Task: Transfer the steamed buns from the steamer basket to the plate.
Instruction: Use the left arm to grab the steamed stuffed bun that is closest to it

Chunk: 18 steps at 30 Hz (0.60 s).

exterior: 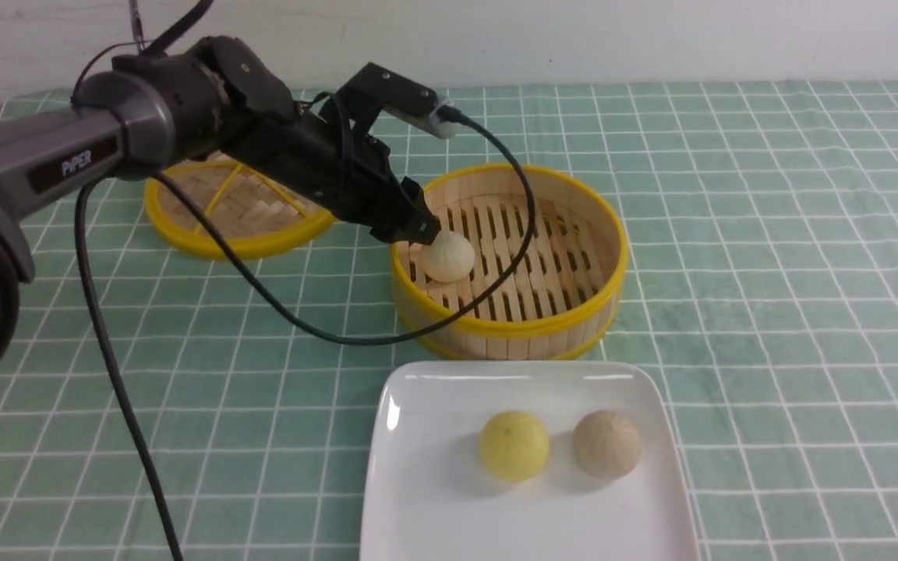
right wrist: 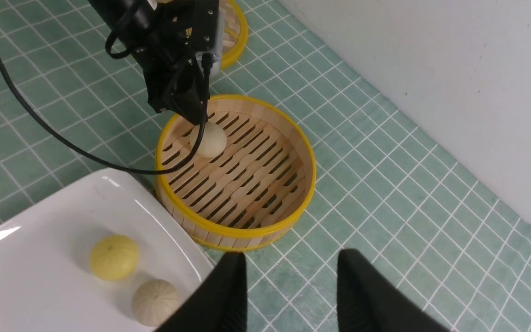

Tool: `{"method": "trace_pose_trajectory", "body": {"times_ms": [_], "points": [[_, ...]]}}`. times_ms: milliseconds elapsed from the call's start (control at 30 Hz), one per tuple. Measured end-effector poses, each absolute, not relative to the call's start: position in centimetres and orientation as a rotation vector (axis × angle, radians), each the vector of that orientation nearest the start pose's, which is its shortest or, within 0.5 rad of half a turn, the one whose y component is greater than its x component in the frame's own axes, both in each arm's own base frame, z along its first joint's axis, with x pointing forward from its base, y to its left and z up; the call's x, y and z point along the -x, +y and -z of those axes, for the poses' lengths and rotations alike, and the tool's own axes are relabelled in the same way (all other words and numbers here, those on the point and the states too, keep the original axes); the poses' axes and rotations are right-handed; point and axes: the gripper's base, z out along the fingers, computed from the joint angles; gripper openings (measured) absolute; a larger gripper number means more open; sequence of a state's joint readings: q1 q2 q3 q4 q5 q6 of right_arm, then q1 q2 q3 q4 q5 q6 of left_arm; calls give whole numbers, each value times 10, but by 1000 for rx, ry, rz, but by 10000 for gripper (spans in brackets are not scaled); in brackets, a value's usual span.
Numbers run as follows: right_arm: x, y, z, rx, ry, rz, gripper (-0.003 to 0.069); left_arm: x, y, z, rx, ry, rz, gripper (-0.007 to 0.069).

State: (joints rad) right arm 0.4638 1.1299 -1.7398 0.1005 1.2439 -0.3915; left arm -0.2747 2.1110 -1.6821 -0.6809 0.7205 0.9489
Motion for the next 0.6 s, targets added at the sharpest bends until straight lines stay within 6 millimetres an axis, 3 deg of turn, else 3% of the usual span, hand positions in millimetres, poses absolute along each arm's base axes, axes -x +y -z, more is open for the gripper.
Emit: {"method": "trace_pose_trajectory", "body": {"times_ms": [600], "points": [[-148, 84, -526, 899, 1917, -163, 285, -441, -171, -217, -1012, 2196, 584, 400]]}}
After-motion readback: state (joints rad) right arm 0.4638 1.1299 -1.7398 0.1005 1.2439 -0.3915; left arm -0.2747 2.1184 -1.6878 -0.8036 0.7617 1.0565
